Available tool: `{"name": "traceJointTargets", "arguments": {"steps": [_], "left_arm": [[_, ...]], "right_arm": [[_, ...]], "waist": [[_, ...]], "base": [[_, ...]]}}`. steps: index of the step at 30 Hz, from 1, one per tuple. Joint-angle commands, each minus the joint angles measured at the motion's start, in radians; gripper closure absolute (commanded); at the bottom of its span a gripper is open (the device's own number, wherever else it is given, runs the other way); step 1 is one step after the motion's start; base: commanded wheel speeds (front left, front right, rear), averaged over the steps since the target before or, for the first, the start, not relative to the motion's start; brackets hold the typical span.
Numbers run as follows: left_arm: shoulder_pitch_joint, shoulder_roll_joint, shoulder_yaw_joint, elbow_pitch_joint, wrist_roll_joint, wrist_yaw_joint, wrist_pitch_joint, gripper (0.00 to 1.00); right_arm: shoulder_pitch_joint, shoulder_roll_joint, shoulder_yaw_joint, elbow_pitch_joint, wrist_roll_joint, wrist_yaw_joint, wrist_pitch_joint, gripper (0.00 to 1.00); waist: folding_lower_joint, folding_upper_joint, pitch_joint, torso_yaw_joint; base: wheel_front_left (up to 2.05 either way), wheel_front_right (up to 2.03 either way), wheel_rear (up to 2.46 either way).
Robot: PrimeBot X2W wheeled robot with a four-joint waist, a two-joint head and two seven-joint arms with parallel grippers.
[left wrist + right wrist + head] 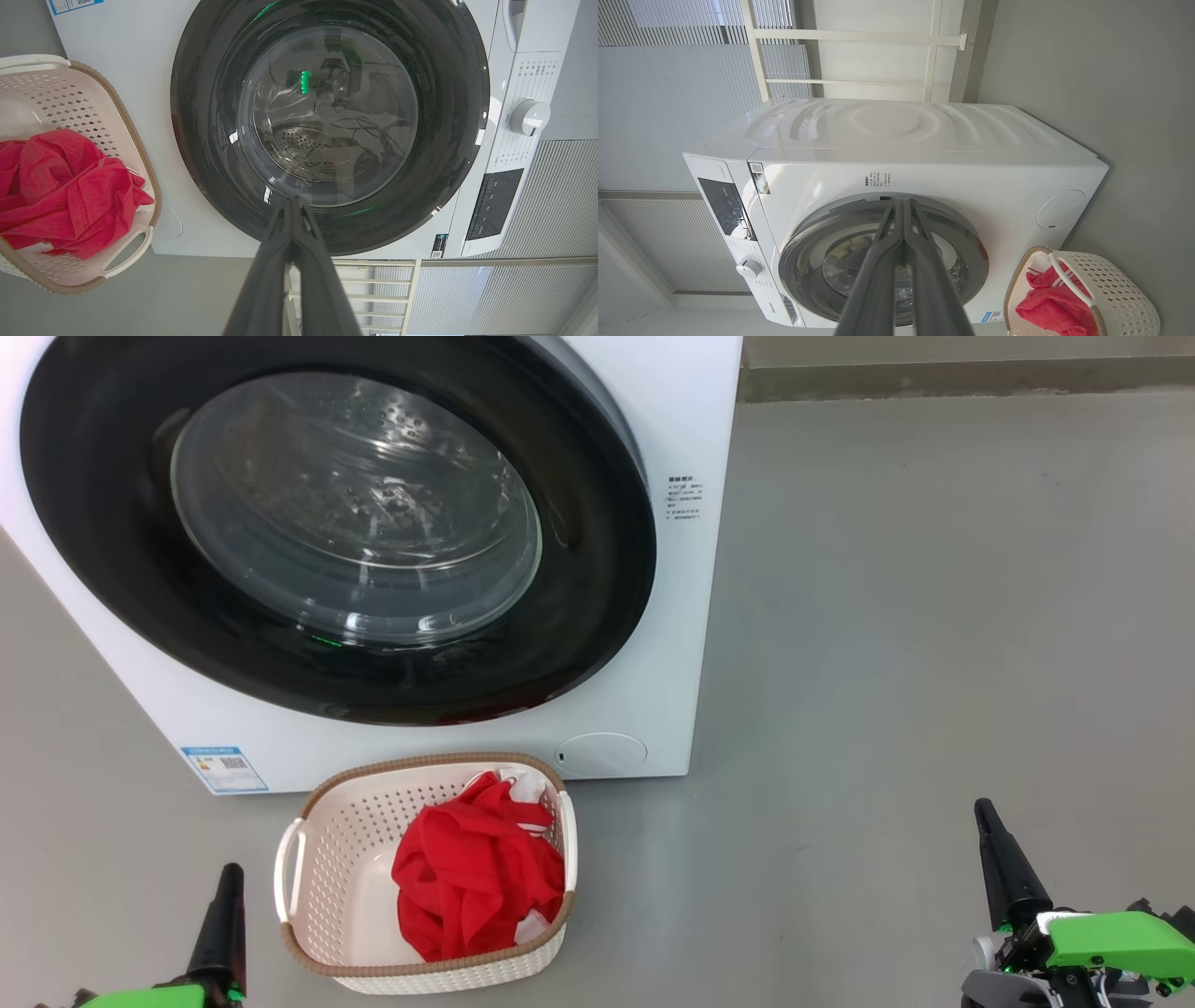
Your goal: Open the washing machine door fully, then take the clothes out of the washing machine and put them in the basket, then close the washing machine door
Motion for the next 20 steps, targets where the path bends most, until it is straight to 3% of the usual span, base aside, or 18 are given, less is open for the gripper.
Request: {"name": "traceJointTargets", "arguments": {"steps": [1,20], "left_arm": [[-0.038,0.019,0.033,-0.027,-0.004,-0.003,0.007,1.0],[-0.038,0.019,0.033,-0.027,-0.004,-0.003,0.007,1.0]], "right_arm": [[-0.01,-0.003,0.023,-0.031,0.011,0.002,0.008,1.0],[-0.01,-0.003,0.023,-0.031,0.011,0.002,0.008,1.0]], "waist": [[0.0,0.0,0.0,0.0],[0.0,0.0,0.0,0.0]], "base": [[0.0,0.0,0.0],[0.0,0.0,0.0]]}}
